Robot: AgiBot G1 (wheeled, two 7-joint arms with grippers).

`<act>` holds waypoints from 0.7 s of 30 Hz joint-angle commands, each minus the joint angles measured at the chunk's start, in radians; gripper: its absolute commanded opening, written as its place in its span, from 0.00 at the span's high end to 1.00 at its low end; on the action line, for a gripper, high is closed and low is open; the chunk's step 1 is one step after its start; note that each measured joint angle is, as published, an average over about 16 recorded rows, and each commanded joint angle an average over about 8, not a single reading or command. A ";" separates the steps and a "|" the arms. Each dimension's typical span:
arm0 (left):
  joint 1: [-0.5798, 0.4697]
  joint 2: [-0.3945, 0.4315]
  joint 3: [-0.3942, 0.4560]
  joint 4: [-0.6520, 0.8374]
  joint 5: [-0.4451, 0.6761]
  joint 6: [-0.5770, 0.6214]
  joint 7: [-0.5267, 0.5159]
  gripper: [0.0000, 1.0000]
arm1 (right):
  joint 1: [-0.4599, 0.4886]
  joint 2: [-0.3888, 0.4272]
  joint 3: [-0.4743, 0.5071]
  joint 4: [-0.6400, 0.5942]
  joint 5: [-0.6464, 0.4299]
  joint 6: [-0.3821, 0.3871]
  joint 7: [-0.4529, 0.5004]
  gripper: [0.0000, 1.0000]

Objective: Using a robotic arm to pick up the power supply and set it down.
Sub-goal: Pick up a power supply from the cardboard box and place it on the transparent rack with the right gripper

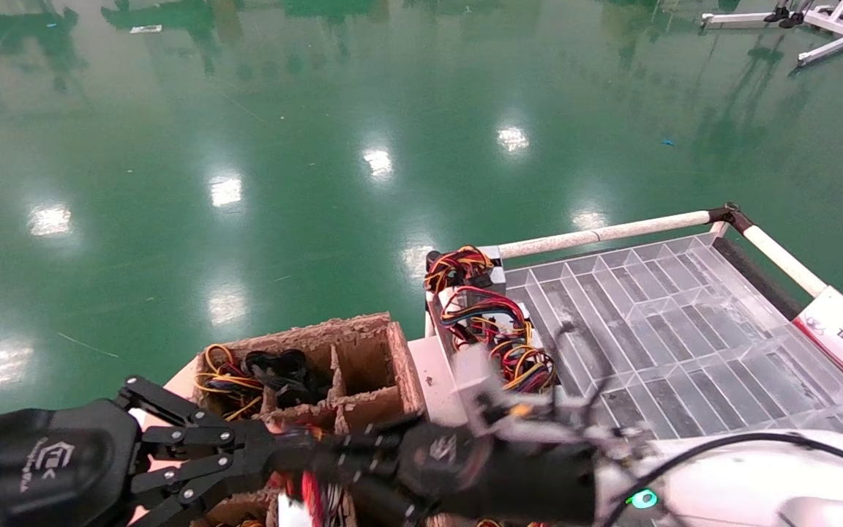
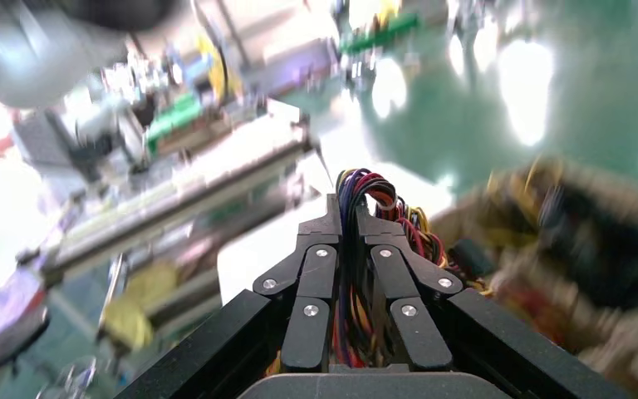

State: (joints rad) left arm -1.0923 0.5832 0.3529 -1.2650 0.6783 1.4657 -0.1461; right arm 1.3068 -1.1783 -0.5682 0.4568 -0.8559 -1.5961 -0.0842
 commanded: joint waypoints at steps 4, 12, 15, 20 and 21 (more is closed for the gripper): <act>0.000 0.000 0.000 0.000 0.000 0.000 0.000 0.01 | -0.033 0.062 0.028 0.117 0.152 0.003 0.037 1.00; 0.000 0.000 0.000 0.000 0.000 0.000 0.000 0.00 | 0.030 0.135 0.042 0.185 0.271 0.008 0.063 1.00; 0.000 0.000 0.000 0.000 0.000 0.000 0.000 0.00 | 0.089 0.160 0.039 0.171 0.285 0.010 0.070 1.00; 0.000 0.000 0.000 0.000 0.000 0.000 0.000 0.00 | 0.215 0.203 0.026 0.097 0.271 0.022 0.068 1.00; 0.000 0.000 0.000 0.000 0.000 0.000 0.000 0.00 | 0.242 0.210 0.024 0.074 0.262 0.029 0.065 1.00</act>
State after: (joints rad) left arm -1.0923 0.5831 0.3532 -1.2650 0.6781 1.4656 -0.1460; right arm 1.5515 -0.9763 -0.5463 0.5160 -0.6065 -1.5525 -0.0283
